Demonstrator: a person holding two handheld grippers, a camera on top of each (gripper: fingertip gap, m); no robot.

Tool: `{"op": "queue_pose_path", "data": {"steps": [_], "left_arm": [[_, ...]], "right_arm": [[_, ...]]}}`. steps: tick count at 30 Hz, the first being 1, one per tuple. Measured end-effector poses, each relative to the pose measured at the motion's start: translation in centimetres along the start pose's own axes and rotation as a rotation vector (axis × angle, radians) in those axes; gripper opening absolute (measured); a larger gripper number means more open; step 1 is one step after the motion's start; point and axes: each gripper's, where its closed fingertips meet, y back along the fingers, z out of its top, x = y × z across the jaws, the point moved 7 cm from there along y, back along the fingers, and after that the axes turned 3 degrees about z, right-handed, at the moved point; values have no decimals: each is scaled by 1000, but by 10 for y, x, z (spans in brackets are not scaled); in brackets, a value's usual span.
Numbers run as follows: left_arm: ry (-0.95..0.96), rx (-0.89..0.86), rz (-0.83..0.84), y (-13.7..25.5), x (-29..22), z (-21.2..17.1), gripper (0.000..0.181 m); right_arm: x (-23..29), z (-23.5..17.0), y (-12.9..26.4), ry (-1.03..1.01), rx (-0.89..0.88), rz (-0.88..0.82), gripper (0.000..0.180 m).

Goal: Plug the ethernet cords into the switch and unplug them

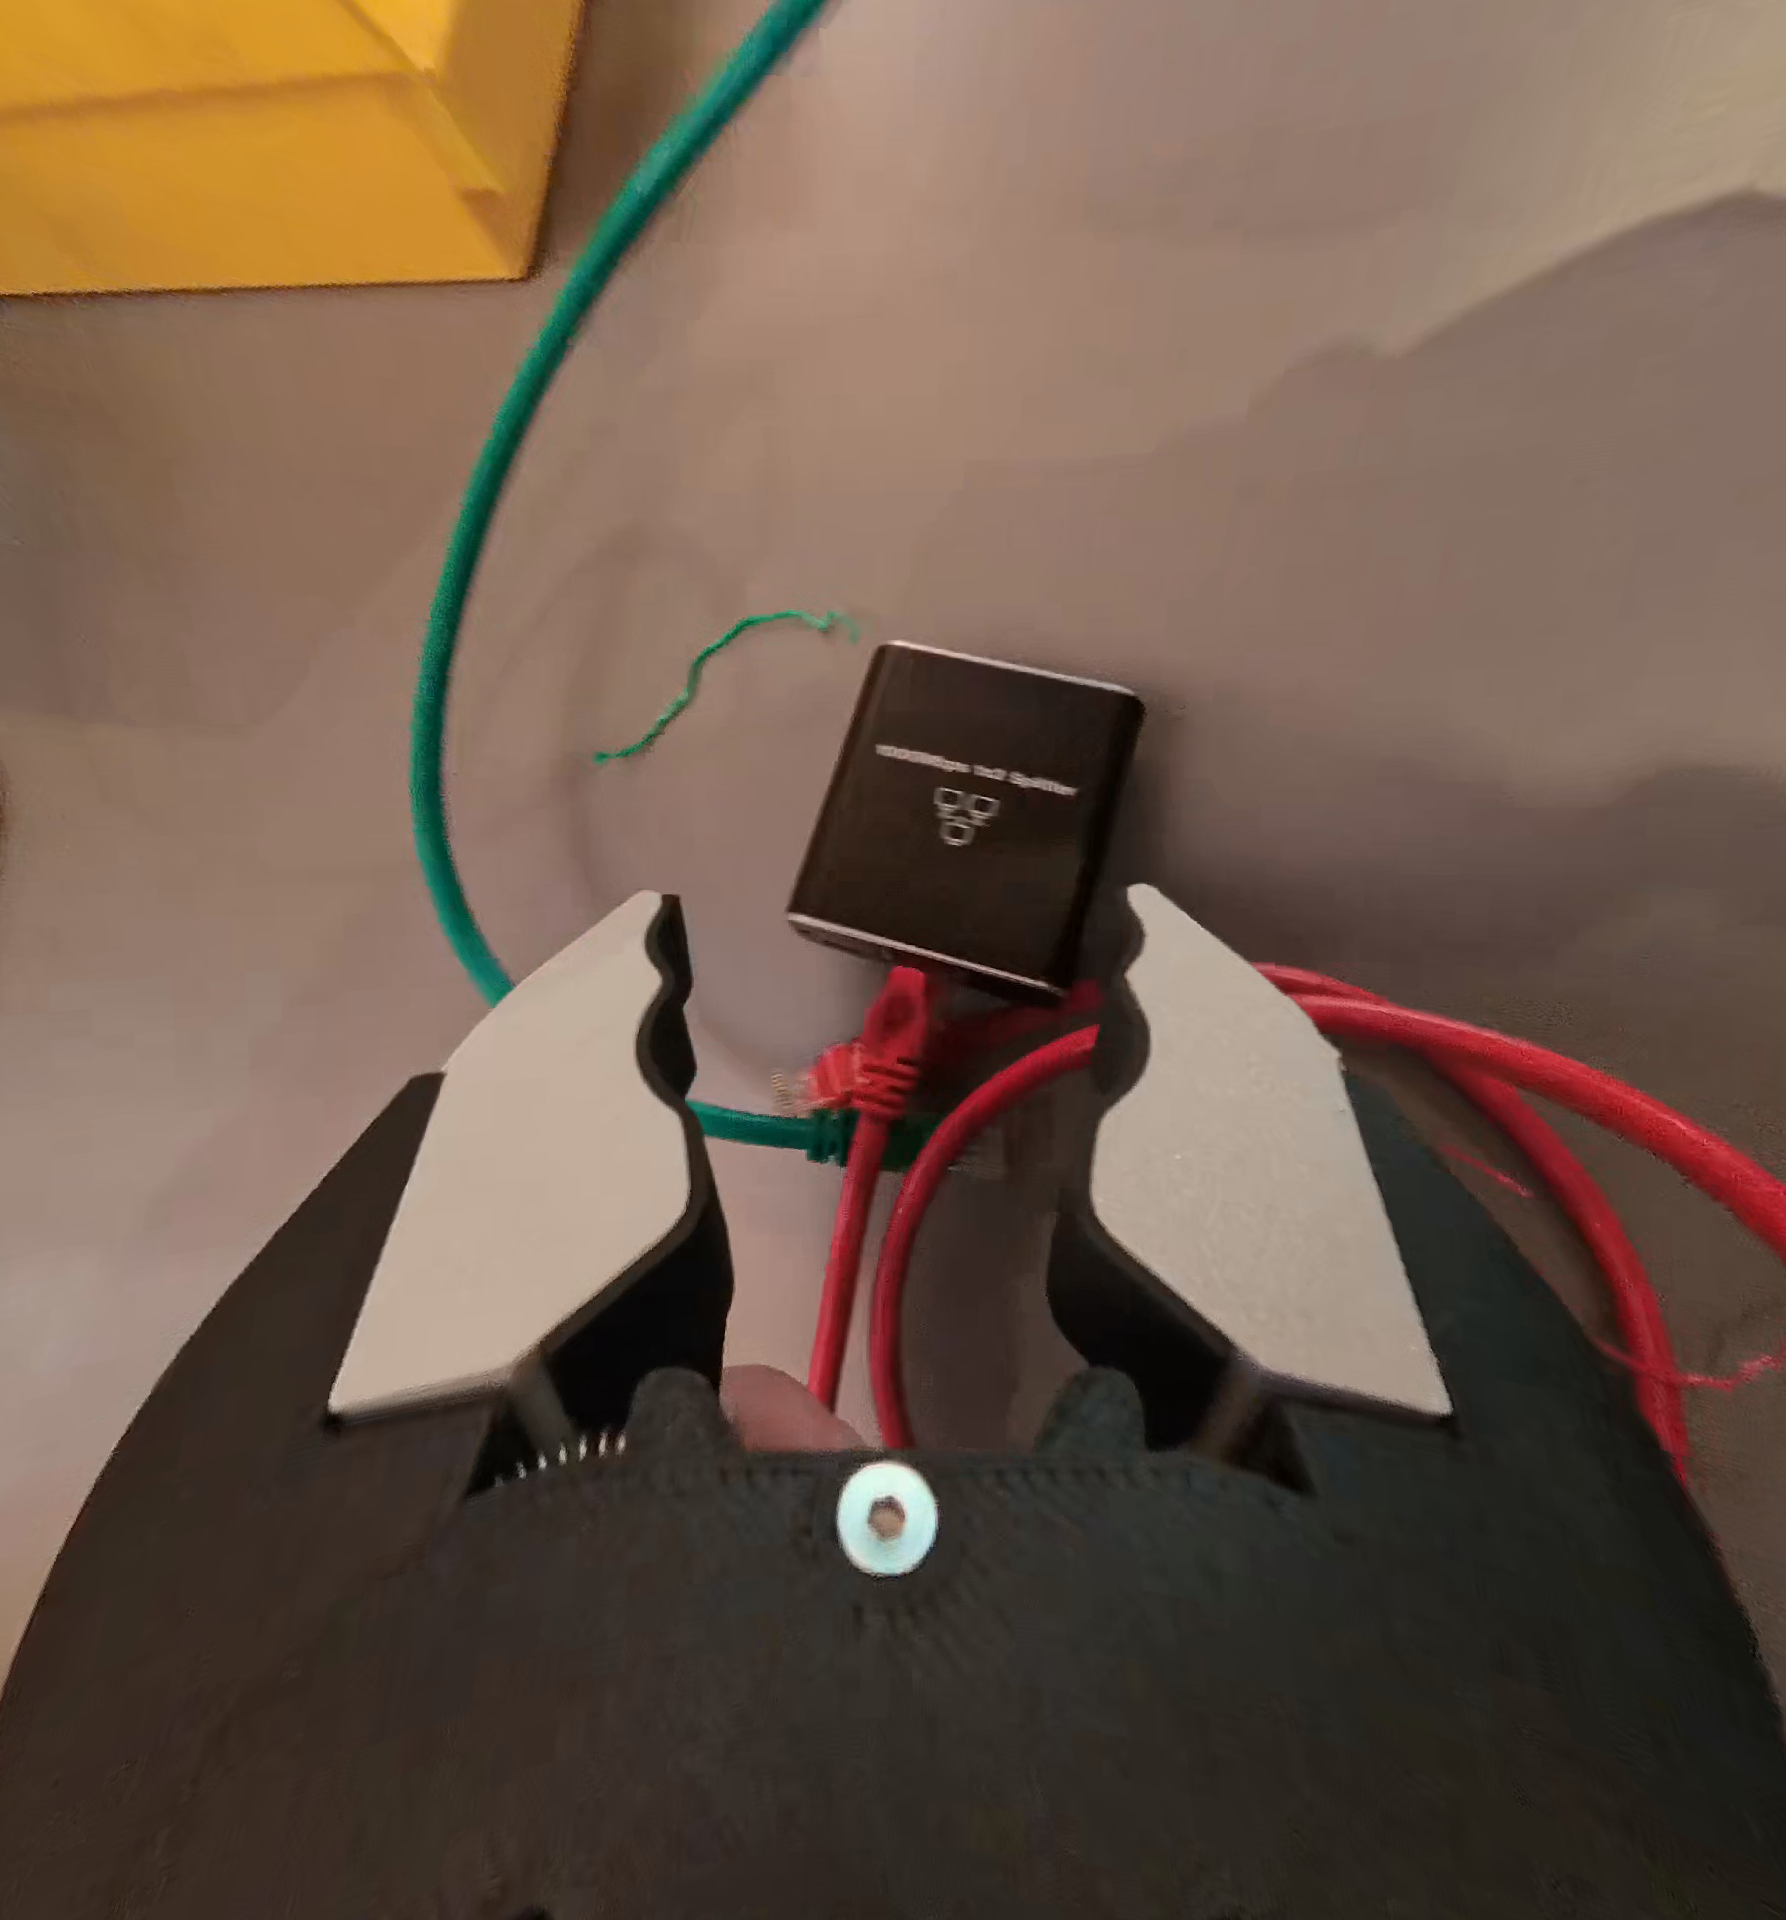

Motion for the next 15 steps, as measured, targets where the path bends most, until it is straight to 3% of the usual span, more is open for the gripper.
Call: {"op": "queue_pose_path", "data": {"steps": [4, 8, 15], "left_arm": [[-106, 63, -36, -21, -14, 5, 76], [-106, 62, -53, -30, -11, 14, 64], [-95, -12, -35, -18, -3, 12, 62]], "right_arm": [[0, 0, 1, -1, -10, 3, 10], [-1, 0, 4, 5, -13, -5, 10], [-1, 3, 12, 26, -28, -11, 10]]}}
